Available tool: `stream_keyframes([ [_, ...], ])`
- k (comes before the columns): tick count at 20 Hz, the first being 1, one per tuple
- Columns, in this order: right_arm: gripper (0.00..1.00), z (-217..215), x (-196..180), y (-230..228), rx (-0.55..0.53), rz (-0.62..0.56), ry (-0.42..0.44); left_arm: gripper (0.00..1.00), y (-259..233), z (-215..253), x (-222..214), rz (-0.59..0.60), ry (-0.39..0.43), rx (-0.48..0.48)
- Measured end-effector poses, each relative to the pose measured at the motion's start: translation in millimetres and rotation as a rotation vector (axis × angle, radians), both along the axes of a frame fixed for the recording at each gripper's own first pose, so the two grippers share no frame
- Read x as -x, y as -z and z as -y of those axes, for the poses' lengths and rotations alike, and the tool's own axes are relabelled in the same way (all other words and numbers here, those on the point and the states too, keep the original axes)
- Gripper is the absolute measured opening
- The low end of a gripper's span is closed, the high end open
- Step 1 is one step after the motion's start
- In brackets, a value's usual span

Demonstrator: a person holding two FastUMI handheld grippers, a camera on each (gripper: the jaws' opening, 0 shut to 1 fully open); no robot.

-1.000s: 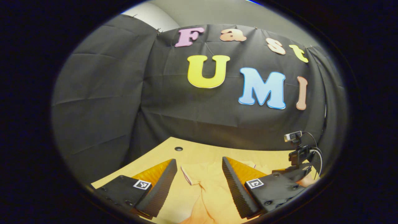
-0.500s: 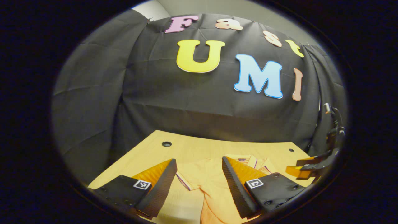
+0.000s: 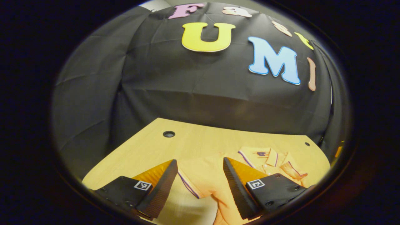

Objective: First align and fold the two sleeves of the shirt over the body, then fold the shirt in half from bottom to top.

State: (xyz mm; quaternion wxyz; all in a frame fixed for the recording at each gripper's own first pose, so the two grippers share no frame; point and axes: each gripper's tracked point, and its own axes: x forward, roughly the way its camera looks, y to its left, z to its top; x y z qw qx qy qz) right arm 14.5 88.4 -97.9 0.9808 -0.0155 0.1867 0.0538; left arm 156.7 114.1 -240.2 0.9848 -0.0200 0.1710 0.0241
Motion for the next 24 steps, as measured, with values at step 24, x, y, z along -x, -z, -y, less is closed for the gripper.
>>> stream_keyframes([
  [24,0.80,19,33,20,-0.028,-0.072,0.008,0.57,114,-31,-54,-0.266,-0.100,-0.088],
])
